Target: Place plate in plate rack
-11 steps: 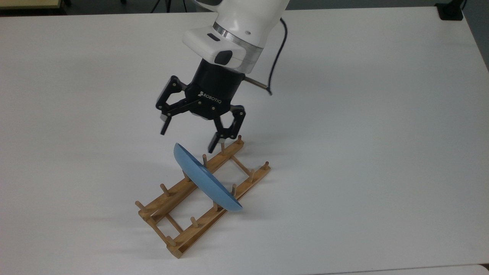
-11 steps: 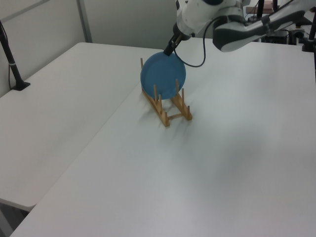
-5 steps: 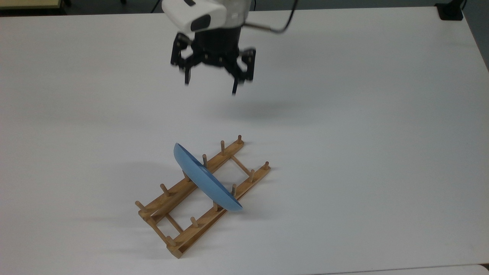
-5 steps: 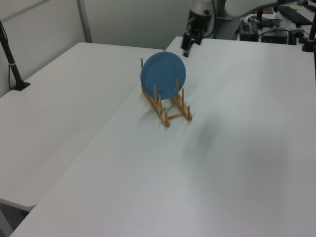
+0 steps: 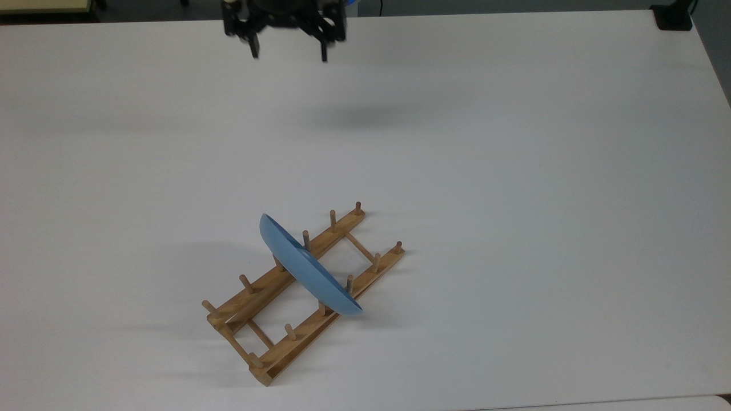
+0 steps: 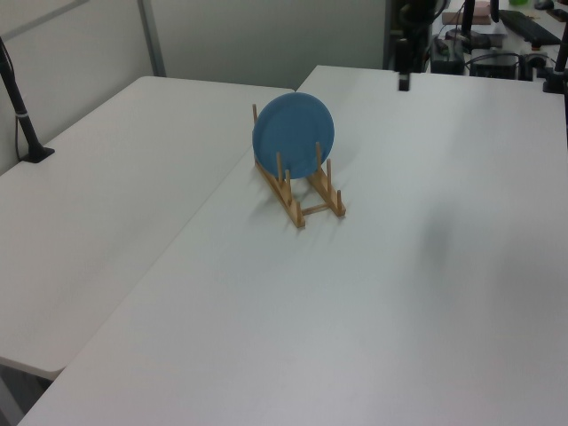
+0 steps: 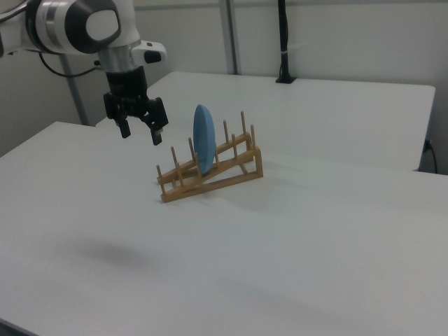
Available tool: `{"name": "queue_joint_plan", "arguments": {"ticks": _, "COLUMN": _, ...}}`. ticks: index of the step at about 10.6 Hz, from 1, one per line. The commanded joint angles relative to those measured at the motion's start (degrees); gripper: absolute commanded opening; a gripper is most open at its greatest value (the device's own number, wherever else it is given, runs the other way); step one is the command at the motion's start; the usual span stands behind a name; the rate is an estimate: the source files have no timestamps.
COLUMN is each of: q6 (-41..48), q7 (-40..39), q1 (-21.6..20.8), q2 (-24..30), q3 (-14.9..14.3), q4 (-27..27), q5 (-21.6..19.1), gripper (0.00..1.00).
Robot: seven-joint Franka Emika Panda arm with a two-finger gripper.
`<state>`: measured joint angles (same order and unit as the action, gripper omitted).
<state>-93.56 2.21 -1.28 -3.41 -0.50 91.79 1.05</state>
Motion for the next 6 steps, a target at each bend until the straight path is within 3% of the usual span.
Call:
{"name": "queue_joint_plan", "arguments": {"ticks": 1, "q6": 0.31, "q7": -2.64, "q1": 4.34, "q2": 3.50, "q3": 2.08, "q4": 2.44, "q5": -0.27, "gripper": 1.00}}
{"name": "queue_joint_plan", "arguments": {"ticks": 6, "q6": 0.31, "q7": -2.65, "q1": 4.35, "q2": 2.89, "q3": 1.21, "q4": 1.11, "q5": -0.18, "gripper": 1.00}}
